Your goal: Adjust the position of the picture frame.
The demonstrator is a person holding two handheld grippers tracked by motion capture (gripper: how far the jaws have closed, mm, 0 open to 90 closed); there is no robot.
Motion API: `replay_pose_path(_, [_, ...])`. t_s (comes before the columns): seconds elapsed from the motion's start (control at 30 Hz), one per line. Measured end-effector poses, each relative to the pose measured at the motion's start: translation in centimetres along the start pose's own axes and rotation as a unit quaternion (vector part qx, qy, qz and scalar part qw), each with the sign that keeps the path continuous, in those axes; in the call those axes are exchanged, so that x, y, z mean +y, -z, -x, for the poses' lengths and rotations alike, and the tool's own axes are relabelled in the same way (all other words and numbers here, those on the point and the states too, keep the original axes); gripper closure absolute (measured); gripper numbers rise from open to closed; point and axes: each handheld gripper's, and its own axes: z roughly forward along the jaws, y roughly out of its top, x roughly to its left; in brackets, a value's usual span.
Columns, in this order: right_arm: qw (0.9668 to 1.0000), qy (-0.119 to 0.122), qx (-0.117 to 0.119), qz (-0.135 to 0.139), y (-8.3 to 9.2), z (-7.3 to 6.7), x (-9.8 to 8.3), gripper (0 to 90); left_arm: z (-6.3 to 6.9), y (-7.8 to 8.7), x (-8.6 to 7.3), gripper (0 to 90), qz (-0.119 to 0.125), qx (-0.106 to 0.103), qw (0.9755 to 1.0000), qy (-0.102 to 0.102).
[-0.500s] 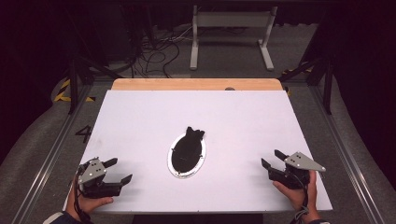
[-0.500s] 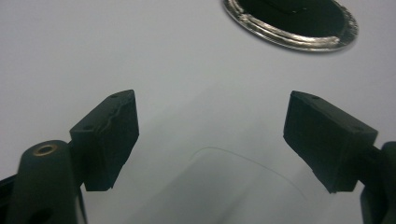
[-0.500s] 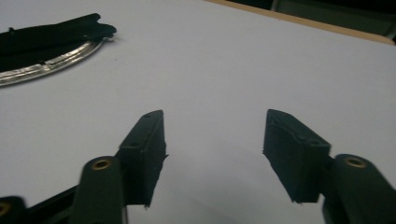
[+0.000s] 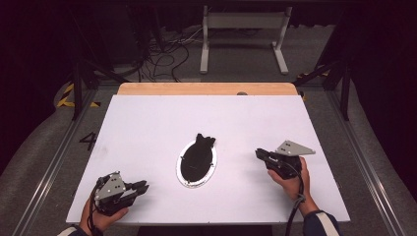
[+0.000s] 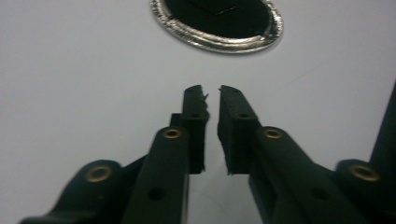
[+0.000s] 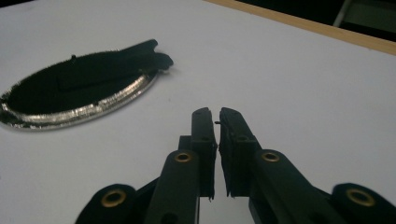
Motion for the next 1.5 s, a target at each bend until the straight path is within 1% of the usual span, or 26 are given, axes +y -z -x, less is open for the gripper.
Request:
replay_pose_path(0.07, [0.9999,-0.006,0.014,0.002,-1.2,-0.1,1.0,87.0,0.4,-0.6,0.5,88.0,-0.01,-0.022,0.9997,-0.005])
replay_pose_path(0.1, [0.9998,-0.006,0.02,0.003,-1.8,-0.2,1.4,87.6,0.7,-1.1,1.0,89.7,-0.019,-0.028,0.9993,-0.013])
replay_pose_path(0.13, [0.9996,-0.004,0.028,0.003,-2.7,-0.3,2.1,88.4,0.9,-1.6,1.3,90.0,-0.025,-0.038,0.9989,-0.014])
replay_pose_path(0.17, [0.9994,-0.006,0.035,0.004,-3.4,-0.5,2.5,88.9,1.0,-2.1,1.6,90.0,-0.03,-0.044,0.9984,-0.015])
replay_pose_path(0.2, [0.9991,-0.008,0.041,0.003,-4.0,-0.6,2.9,89.2,1.0,-2.1,1.6,90.0,-0.03,-0.044,0.9984,-0.015])
replay_pose_path(0.23, [0.9991,-0.005,0.041,0.0,-4.6,-0.8,3.2,89.5,1.4,-3.1,2.1,90.0,-0.043,-0.053,0.9973,-0.027])
replay_pose_path(0.27, [0.9992,-0.001,0.04,-0.006,-5.3,-1.0,3.5,89.7,1.6,-3.7,2.4,90.0,-0.049,-0.06,0.9965,-0.033])
replay_pose_path(0.33, [0.9988,-0.009,0.047,-0.013,-6.6,-1.2,4.1,90.0,2.1,-4.7,2.9,90.0,-0.062,-0.065,0.9949,-0.046])
replay_pose_path(0.37, [0.9988,-0.009,0.047,-0.013,-6.6,-1.2,4.1,90.0,2.1,-4.7,2.9,90.0,-0.062,-0.065,0.9949,-0.046])
replay_pose_path(0.4, [0.9985,-0.007,0.051,-0.019,-7.9,-1.4,4.7,90.0,2.5,-5.7,3.4,90.0,-0.066,-0.076,0.9938,-0.049])
replay_pose_path(0.43, [0.9983,-0.009,0.054,-0.022,-8.4,-1.5,5.0,90.0,2.5,-5.7,3.4,90.0,-0.066,-0.076,0.9938,-0.049])
replay_pose_path(0.5, [0.998,-0.002,0.056,-0.028,-9.5,-2.0,5.8,90.0,2.7,-6.6,3.9,90.0,-0.066,-0.083,0.9931,-0.05])
replay_pose_path(0.53, [0.998,-0.002,0.056,-0.028,-9.5,-2.0,5.8,90.0,2.7,-6.6,3.9,90.0,-0.066,-0.083,0.9931,-0.05])
replay_pose_path(0.57, [0.9977,0.003,0.058,-0.033,-10.0,-2.2,6.2,90.0,2.7,-6.9,4.0,90.0,-0.067,-0.089,0.9925,-0.051])
replay_pose_path(0.6, [0.9976,0.008,0.059,-0.037,-10.6,-2.5,6.6,90.0,2.8,-7.1,4.1,90.0,-0.065,-0.092,0.9926,-0.046])
replay_pose_path(0.7, [0.9968,0.01,0.062,-0.05,-12.5,-3.1,7.6,90.0,3.1,-7.9,4.4,90.0,-0.069,-0.101,0.9912,-0.051])
replay_pose_path(0.77, [0.9962,0.015,0.059,-0.062,-13.8,-3.5,7.7,90.0,3.5,-8.4,4.6,90.0,-0.073,-0.101,0.9902,-0.063])
replay_pose_path(0.83, [0.9956,0.012,0.058,-0.073,-14.9,-3.6,7.7,90.0,3.7,-8.7,4.7,90.0,-0.072,-0.106,0.9899,-0.061])
replay_pose_path(0.93, [0.9941,0.016,0.048,-0.096,-16.6,-3.6,7.5,90.0,4.0,-9.2,4.9,90.0,-0.077,-0.102,0.9895,-0.068])
replay_pose_path(0.97, [0.9941,0.016,0.048,-0.096,-16.6,-3.6,7.5,90.0,4.1,-9.3,4.9,90.0,-0.076,-0.101,0.9896,-0.068])
replay_pose_path(1.03, [0.9928,0.016,0.044,-0.11,-17.4,-3.5,7.3,90.0,4.1,-9.6,5.1,90.0,-0.076,-0.093,0.9894,-0.083])
replay_pose_path(1.13, [0.9918,0.009,0.049,-0.117,-17.8,-3.3,7.0,90.0,3.8,-9.9,5.2,90.0,-0.071,-0.089,0.9908,-0.072])
replay_pose_path(1.17, [0.9916,0.01,0.049,-0.119,-17.7,-3.2,7.1,90.0,3.8,-10.0,5.2,90.0,-0.071,-0.084,0.9915,-0.07])
replay_pose_path(1.27, [0.9907,0.027,0.045,-0.126,-17.8,-3.3,7.2,90.0,3.6,-10.1,5.3,90.0,-0.069,-0.077,0.9922,-0.07])
replay_pose_path(1.4, [0.99,0.029,0.047,-0.13,-17.6,-3.3,7.2,90.0,3.3,-10.1,5.2,90.0,-0.069,-0.086,0.9918,-0.066])
replay_pose_path(1.5, [0.9889,0.033,0.049,-0.136,-17.4,-3.1,7.2,90.0,3.2,-10.0,5.2,90.0,-0.071,-0.083,0.9917,-0.069])
